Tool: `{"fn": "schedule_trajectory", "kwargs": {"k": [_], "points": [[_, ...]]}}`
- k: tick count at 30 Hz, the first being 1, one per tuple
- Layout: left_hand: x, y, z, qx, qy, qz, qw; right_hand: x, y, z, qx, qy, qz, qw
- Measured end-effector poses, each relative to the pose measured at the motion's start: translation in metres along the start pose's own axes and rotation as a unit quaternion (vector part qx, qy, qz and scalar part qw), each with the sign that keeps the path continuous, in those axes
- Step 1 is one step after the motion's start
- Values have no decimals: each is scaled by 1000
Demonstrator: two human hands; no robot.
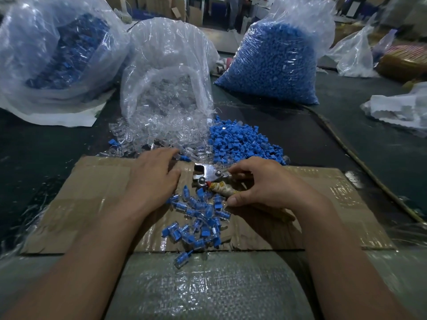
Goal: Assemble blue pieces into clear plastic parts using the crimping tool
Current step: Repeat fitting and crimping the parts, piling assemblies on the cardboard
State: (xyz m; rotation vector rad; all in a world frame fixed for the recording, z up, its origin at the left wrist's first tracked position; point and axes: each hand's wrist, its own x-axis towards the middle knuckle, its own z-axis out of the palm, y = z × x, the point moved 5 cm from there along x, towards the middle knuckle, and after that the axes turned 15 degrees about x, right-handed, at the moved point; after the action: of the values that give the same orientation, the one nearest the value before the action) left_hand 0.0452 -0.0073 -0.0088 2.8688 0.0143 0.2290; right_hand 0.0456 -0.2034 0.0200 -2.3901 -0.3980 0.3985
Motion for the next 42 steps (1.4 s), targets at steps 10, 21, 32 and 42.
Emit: {"fn": "schedule_trajectory", "kwargs": {"k": [10,21,32,42], "points": [[0,0,4,-17,-9,9,1000,0,1,-4,46,21,-1,999],[2,0,11,47,-42,34,997,1,2,-3,43,16,0,999],[-6,3,-10,-71,47,-6,996,1,4,-4,39,21,-9,999],[-10,5,-22,-133,119,-35,983,2,15,-35,107,247,-32,962]]}}
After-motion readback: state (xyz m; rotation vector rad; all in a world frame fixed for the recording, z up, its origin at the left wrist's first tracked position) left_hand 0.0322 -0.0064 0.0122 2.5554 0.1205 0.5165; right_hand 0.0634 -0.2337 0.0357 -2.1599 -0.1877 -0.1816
